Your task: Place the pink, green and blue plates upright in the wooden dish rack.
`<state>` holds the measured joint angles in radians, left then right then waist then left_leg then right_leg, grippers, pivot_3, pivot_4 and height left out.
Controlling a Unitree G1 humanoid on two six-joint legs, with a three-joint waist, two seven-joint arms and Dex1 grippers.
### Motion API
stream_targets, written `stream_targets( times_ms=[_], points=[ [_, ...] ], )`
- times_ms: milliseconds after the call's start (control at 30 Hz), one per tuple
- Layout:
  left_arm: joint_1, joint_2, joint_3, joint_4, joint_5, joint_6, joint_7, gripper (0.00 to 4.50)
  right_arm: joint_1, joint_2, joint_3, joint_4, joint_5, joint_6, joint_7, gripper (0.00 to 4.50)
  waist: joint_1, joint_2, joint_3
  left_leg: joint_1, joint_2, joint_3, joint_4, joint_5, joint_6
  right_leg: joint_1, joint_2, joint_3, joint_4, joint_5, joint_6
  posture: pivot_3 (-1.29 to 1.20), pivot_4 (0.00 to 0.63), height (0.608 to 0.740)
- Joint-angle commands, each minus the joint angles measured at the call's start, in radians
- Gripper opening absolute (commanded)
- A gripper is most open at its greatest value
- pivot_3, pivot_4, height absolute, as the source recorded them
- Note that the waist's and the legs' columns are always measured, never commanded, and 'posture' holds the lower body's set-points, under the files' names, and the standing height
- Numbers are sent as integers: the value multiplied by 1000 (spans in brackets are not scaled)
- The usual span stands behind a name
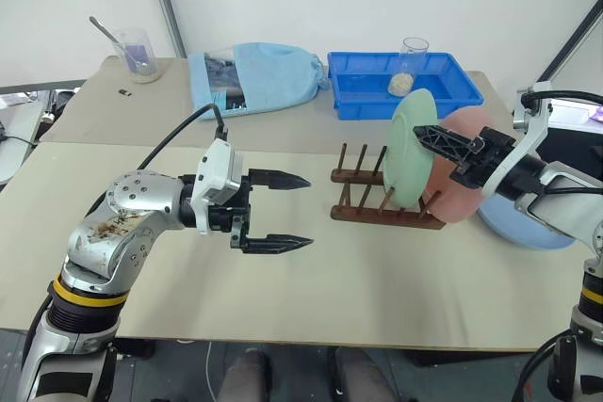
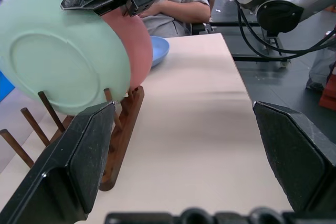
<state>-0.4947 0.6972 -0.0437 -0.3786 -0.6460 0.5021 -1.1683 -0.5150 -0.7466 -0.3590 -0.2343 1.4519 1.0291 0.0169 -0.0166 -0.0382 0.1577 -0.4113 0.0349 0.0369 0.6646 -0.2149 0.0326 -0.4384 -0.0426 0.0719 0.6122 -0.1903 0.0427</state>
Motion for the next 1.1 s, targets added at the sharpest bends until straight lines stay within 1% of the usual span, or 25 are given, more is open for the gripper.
stream_targets(
  times_ms=[33,67,133,167,233,267,300,367,433,500,567,600,633,700,733,767,867,967,1100],
  points=[
    [-8,-1,-1,-24,-6,-8,-3,4500,-53,-26,-44,-67,-14,-53,25,3171,-1,0,0,0,0,0,0,0,0,0,0,0,0,0,0,0,150,740],
    [-9,0,-2,-22,-6,-7,-4,4500,-62,-30,-49,-74,-17,-57,31,3495,-1,0,0,0,0,0,0,0,0,0,0,0,0,0,0,0,150,740],
    [-15,-3,-6,-17,-3,-10,-5,4500,-84,-76,-60,-95,-54,-65,66,4186,-1,0,0,0,0,0,0,0,0,0,0,0,0,0,0,0,150,740],
    [-18,-4,-8,-15,-4,-7,-5,4500,-82,-137,-69,-112,-108,-73,120,4467,-1,1,0,0,0,0,0,0,0,0,0,0,0,0,0,0,150,740],
    [-23,-3,-12,-15,-13,5,-7,4500,-56,-246,-110,-134,-179,-80,222,4467,7,2,1,-1,0,0,0,0,0,-1,0,0,0,-1,-1,0,150,740],
    [-23,0,-13,-17,-18,12,-10,4500,-40,-283,-129,-140,-198,-83,262,4467,8,2,1,-1,0,0,0,0,0,-1,-1,-1,0,-2,-2,0,150,740],
    [-24,9,-16,-21,-32,34,-17,4500,-1,-326,-179,-142,-215,-70,300,4467,10,2,1,-1,0,0,0,0,0,-1,-1,-1,-1,-3,-3,0,150,740],
    [-23,21,-19,-27,-49,64,-26,4500,64,-376,-251,-149,-236,-53,361,4467,9,1,1,-2,0,0,0,0,0,-1,-1,-1,-1,-3,-2,0,150,740],
    [-32,24,-29,-22,-49,70,-39,4500,197,-433,-382,-173,-289,-15,482,4467,9,1,1,-3,-1,0,0,0,0,0,-2,-1,-2,-2,0,0,150,740],
    [-45,15,-39,-17,-42,63,-49,4500,378,-483,-498,-208,-417,-7,636,4467,12,2,1,-2,-1,0,0,0,0,0,-2,-1,-1,-2,2,0,150,740],
    [-54,2,-47,-14,-36,54,-52,4500,542,-505,-567,-233,-552,-41,760,4467,16,2,0,-2,-1,0,0,0,0,0,-2,-1,-1,-2,2,0,150,740],
    [-59,-8,-55,-12,-24,38,-52,4500,636,-505,-581,-240,-647,-98,823,4467,16,2,0,-1,-1,0,0,0,0,0,-1,-1,-1,-2,2,0,150,740],
    [-62,-14,-61,-10,-14,27,-52,4500,695,-501,-589,-244,-712,-142,867,4467,16,2,0,-1,-1,0,0,0,0,0,-1,-1,-1,-3,0,0,150,740],
    [-71,-21,-84,-11,3,13,-68,4500,829,-495,-524,-221,-898,-305,929,4467,10,2,0,1,-1,1,3,0,0,2,-1,-1,0,-4,-2,0,150,740],
    [-74,-21,-91,-11,8,11,-72,4500,861,-490,-497,-208,-951,-362,945,4467,6,2,0,1,-1,1,3,0,0,2,-1,0,0,-4,-2,0,150,740],
    [-78,-27,-98,-11,11,5,-76,4500,861,-485,-432,-173,-995,-417,931,4467,2,2,0,3,-1,1,4,0,0,3,-1,0,0,-4,-2,0,150,740],
    [-90,-56,-106,-15,10,-2,-65,4500,786,-452,-234,-63,-1100,-523,850,4467,-8,2,0,5,-1,3,5,0,0,4,-2,1,0,-4,-2,0,150,740],
    [-98,-91,-116,-43,-3,14,-44,4500,667,-402,-52,66,-1218,-615,778,4467,-7,2,0,5,-1,2,6,0,0,5,-2,1,0,-4,-2,0,150,740],
    [-102,-115,-136,-67,8,10,-34,4500,517,-338,99,221,-1309,-679,737,4467,-4,3,0,3,-2,2,4,0,0,3,-1,3,0,-4,-3,0,150,740]
  ],
)
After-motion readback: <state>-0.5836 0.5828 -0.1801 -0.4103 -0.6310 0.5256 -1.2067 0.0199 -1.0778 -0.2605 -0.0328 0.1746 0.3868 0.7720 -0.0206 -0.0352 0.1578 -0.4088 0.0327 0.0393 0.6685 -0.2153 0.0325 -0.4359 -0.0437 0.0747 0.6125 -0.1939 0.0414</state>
